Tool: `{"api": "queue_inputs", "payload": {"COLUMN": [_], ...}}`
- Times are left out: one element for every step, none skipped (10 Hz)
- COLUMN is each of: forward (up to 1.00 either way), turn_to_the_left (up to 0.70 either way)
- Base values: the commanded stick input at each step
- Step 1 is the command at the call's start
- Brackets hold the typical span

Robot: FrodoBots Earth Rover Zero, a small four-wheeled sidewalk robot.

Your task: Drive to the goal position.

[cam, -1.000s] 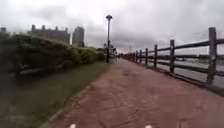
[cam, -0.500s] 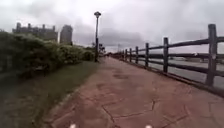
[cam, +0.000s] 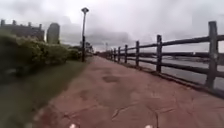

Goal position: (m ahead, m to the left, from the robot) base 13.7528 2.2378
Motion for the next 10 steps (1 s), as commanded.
{"api": "queue_inputs", "payload": {"forward": [0.95, 0.95, 0.95, 0.95, 0.95, 0.95, 0.95, 0.95, 0.95, 0.95], "turn_to_the_left": [0.00, 0.00, 0.00, 0.00, 0.00, 0.00, 0.00, 0.00, 0.00, 0.00]}}
